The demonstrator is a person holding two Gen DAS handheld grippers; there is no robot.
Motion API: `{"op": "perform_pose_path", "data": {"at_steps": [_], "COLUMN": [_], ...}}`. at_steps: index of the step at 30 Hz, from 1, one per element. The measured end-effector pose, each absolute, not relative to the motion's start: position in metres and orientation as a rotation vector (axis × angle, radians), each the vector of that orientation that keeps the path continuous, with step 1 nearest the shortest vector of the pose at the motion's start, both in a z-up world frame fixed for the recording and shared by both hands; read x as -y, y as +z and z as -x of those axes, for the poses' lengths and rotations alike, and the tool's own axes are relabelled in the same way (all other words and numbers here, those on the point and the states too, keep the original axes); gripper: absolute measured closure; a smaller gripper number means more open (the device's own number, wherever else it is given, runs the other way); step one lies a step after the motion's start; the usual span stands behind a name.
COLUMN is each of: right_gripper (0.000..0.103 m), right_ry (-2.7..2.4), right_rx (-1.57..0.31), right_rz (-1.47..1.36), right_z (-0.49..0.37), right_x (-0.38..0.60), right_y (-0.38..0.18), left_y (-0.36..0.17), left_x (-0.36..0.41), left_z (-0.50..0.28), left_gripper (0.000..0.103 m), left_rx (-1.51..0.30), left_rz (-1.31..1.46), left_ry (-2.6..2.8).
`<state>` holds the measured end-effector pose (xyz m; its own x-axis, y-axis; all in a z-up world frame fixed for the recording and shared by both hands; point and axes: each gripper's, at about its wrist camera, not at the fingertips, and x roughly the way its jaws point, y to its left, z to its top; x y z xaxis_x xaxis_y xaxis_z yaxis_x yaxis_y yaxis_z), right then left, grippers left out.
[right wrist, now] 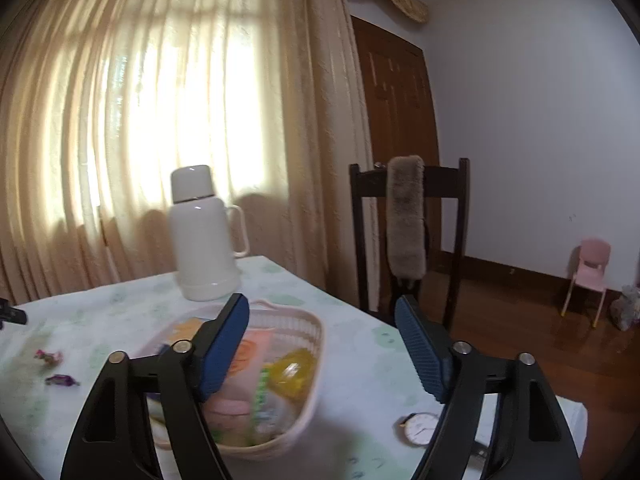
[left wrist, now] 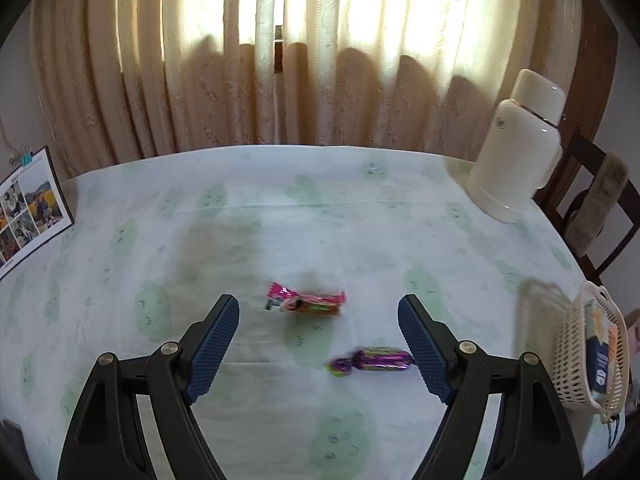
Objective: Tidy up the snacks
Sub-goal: 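Move the left tool to the pink-wrapped candy bar, then grasp the pink-wrapped candy bar with the left tool and lift it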
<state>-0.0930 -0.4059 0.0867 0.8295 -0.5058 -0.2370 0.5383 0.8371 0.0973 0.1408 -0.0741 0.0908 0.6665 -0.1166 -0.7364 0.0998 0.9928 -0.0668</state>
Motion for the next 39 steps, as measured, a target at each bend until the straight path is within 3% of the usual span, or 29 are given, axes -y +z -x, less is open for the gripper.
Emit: {"op": "perform_pose_path", "data": {"at_steps": [30, 33, 35, 39], "right_gripper": [0.024, 0.024, 0.024, 0.024], "right_ry": [-0.025, -0.008, 0.001, 0.029], "right_rx": [-0.514, -0.531, -0.536, -0.556], "right_rz": [-0.063, -0.054, -0.049, -0.036], "right_z": [0.026, 0.02, 0.017, 0.009], "right_x": [0.282, 0.276, 0.272, 0.263], "right_y": [0.064, 0.062, 0.063, 0.063], "left_y": [0.016, 0.015, 0.016, 0.017], "left_x": [0.064, 0.064, 0.064, 0.06], "left_z": [-0.209, -0.207, -0.206, -0.205], "left_gripper": [0.023, 0.039, 0.057, 0.073], "left_rx": [-1.049, -1.036, -1.029, -1.035], "left_rz": [0.048, 0.021, 0.001, 0.025], "left_ry": [-0.245, -0.233, -0.225, -0.252]}}
